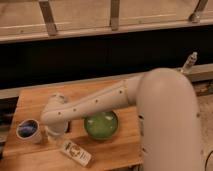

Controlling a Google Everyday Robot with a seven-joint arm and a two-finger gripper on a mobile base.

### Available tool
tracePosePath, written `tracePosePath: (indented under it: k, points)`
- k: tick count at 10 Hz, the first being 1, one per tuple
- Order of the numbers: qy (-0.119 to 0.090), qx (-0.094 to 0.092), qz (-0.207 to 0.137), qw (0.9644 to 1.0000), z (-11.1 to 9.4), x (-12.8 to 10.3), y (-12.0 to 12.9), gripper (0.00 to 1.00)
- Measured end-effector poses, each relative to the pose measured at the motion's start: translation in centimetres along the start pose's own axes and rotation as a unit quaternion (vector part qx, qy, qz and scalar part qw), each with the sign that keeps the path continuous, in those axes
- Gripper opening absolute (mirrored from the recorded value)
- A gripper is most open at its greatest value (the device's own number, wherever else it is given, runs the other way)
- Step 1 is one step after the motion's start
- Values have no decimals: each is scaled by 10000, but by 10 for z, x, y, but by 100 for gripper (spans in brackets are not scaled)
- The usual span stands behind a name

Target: Stand the bottle upright

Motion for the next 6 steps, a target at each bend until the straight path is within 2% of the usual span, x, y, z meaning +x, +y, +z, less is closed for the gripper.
tracePosePath:
  k: [2,3,4,6]
  points:
    - [-623,-82,-2,9980,-24,0,-27,0]
    - [-855,-100,-59,9963,-38,-4,-35,0]
    - [-1034,-91,-156,9945,-54,-13,-39,0]
    - [-1224,-40,-350,9919,-74,-34,-43,0]
